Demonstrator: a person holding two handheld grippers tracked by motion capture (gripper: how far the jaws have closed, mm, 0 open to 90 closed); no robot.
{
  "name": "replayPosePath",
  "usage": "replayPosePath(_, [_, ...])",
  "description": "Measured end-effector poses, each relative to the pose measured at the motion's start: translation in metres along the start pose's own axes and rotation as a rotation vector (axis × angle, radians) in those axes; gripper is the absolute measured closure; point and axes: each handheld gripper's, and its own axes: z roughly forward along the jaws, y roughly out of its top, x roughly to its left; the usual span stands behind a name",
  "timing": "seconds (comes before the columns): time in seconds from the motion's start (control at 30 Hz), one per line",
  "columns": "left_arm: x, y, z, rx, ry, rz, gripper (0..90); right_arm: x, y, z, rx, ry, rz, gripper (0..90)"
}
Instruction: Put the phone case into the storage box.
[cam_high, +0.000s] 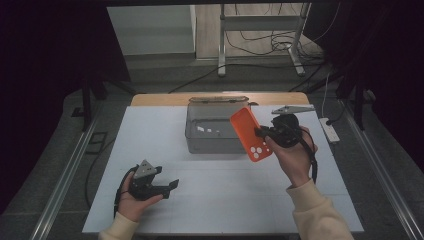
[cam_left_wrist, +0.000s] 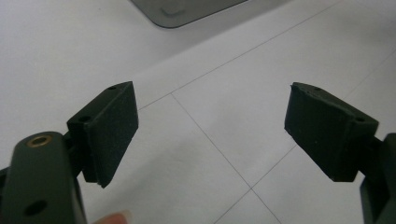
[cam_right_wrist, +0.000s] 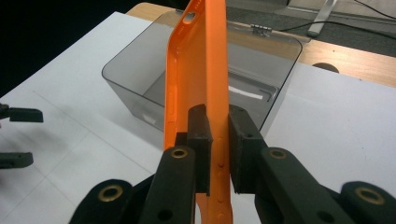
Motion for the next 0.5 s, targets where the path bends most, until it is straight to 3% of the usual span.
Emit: replayPosePath(0.5, [0.000, 0.000, 0.001, 0.007, -0.003, 0.004, 17.1, -0.003, 0.027, 0.012, 0.018, -0.049, -0.003, 80.5])
